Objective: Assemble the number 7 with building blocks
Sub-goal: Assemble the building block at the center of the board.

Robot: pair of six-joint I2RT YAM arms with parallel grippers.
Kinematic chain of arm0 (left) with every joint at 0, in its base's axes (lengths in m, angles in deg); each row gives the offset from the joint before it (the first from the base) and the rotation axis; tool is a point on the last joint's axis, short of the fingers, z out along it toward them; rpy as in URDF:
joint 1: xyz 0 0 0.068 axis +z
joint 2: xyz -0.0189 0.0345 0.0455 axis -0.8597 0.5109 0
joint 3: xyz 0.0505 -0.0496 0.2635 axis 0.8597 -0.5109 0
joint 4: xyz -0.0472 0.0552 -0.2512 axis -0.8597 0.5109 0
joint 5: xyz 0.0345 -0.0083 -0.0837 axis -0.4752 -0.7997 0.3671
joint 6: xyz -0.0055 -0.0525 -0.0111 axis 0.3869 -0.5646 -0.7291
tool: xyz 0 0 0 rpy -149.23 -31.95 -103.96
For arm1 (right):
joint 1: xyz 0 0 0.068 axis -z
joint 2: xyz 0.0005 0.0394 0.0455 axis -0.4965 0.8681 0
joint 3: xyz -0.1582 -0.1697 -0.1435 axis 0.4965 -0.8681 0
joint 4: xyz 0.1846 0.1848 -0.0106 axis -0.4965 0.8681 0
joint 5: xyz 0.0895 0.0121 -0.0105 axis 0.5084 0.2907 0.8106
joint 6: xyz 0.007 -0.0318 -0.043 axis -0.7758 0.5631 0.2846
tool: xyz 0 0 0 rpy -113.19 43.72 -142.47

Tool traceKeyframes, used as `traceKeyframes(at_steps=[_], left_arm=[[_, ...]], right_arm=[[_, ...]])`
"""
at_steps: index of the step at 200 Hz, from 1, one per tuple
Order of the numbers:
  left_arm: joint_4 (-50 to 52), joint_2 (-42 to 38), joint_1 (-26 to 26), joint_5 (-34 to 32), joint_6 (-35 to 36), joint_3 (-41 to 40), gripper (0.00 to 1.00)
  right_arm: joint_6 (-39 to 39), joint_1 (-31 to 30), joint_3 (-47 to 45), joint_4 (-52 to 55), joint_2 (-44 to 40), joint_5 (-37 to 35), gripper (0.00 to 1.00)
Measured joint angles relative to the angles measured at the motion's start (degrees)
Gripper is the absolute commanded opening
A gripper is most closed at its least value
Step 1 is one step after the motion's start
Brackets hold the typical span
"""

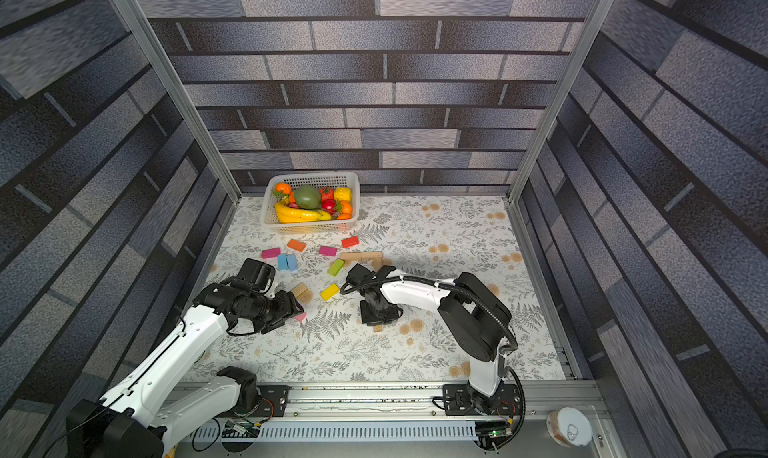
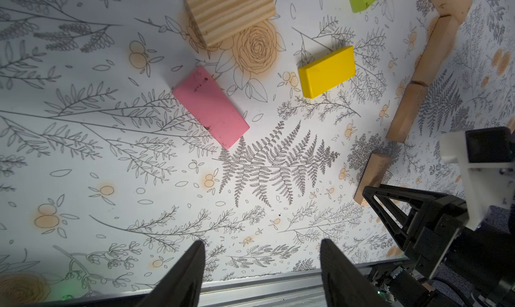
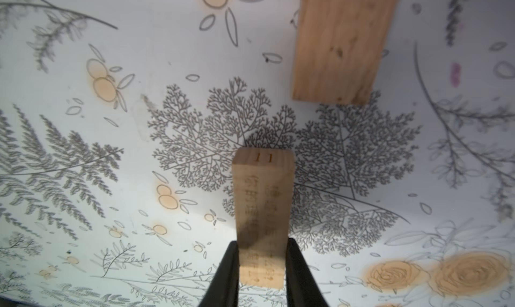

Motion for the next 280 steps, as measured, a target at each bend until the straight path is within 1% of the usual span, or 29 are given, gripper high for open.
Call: traceKeyframes(at_steps=[95,115,134,142,160,176,187,203,219,235,248,266,269,280], left_arm=[[0.42,0.61,1.42,-0.02,1.46,0.39,0.67],[0.50,0.72,1.81,-0.02,1.75,0.59,0.67],[0.92,0.79,2.29,-0.02,2.34,0.61,0.67],[1.05,0.87,2.40,-0.02,2.56,0.61,0.68],[1.31,1.18,2.56,-0.02,2.75,0.79,0.67],[1.46,1.51,2.86,-0.02,2.97,1.07,0.68],[1.51,1.57,2.93,0.00,2.99,1.25,0.68],[1.51,1.55,3.04,-0.02,3.02,1.36,0.68],[1.53,1.55,3.26,0.00,3.02,1.36,0.68],[1.55,1.55,3.28,-0.02,3.04,1.36,0.68],[1.57,1.55,3.30,-0.02,3.04,1.36,0.68],[1.60,1.55,3.37,-0.02,3.04,1.36,0.68],[1.60,1.55,3.43,-0.02,3.06,1.36,0.68],[1.60,1.55,3.63,-0.02,3.17,1.36,0.68]], right_arm=[[0.83,2.78,0.02,0.61,0.17,0.07,0.23],[0.83,3.10,0.33,0.61,0.44,0.50,0.26],[0.85,3.30,1.18,0.61,1.09,0.50,0.27],[0.87,3.37,1.53,0.61,1.38,0.50,0.29],[0.85,3.48,2.03,0.48,2.01,0.42,0.43],[1.09,3.58,2.01,0.50,2.51,0.20,0.51],[0.61,3.58,1.99,0.61,2.27,-0.20,0.53],[0.15,3.58,1.66,0.63,0.70,-0.87,0.54],[-0.94,3.58,0.17,0.48,-3.87,-1.25,0.54],[-3.48,3.61,-3.96,-1.46,-11.87,-0.72,0.51],[-6.80,3.87,-10.32,-5.42,-20.02,0.98,0.44],[-13.77,4.55,-22.88,-14.75,-30.05,5.25,0.20],[-15.91,4.63,-25.27,-16.59,-31.21,5.86,0.17],[-19.82,4.74,-31.89,-21.42,-32.87,8.09,0.09]])
